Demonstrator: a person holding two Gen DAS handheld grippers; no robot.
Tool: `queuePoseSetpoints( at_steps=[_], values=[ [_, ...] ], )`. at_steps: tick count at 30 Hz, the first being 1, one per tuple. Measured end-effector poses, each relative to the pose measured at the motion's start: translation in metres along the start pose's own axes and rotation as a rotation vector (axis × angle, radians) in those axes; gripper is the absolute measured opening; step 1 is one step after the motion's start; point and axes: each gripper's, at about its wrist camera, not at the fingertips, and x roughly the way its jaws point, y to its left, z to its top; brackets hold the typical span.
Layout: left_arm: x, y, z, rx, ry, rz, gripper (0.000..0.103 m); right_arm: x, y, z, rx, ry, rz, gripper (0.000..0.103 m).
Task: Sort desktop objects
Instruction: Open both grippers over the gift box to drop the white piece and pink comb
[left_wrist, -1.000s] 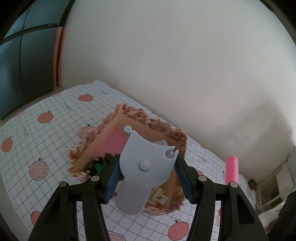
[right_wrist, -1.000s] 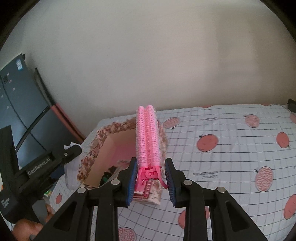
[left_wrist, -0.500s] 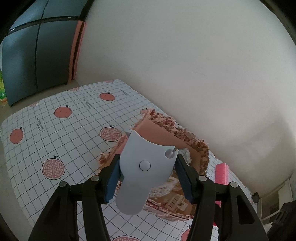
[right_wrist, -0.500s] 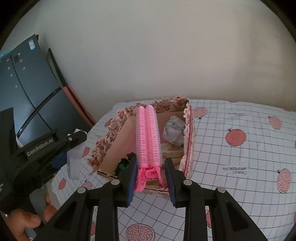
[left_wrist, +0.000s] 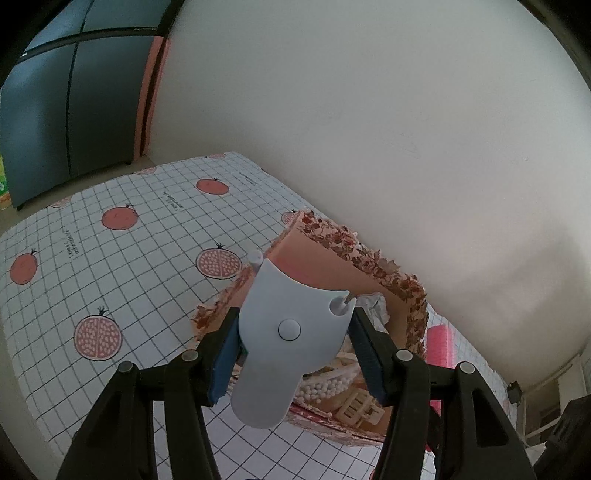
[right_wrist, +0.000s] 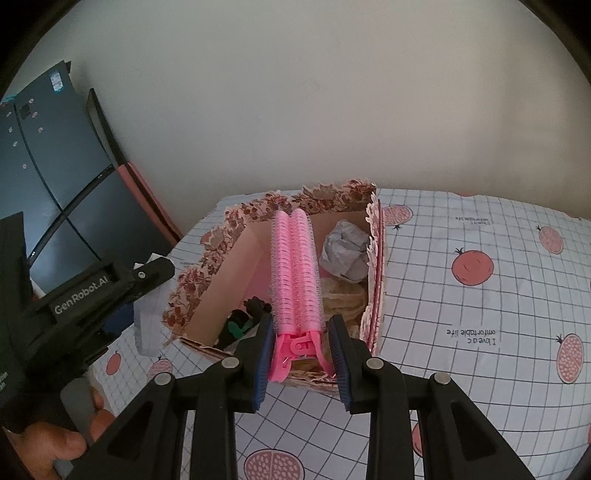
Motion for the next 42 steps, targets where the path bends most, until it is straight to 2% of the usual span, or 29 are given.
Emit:
queuePoseSetpoints(
  at_steps=[14,27,31,42],
  values=[
    [0.033,-0.009,-0.014,0.053,0.055,0.018,0.06,0.012,-0.007,-0.001,0.015,0.034,-0.026,0.032],
    [0.033,-0.013,-0.015,0.086,0.079,0.03,0.06,0.016,-0.006,-0.003,0.02,0.049,-0.024,0.033],
    [0.033,-0.015,-0.014,0.094,0.082,0.017,0.068,0.017,-0.006,-0.003,0.027,0.051,-0.023,0.037],
    [0.033,-0.016,-0.014,0.098,0.09,0.011,0.068,0.018,-0.006,-0.003,0.031,0.051,-0.022,0.039]
  ],
)
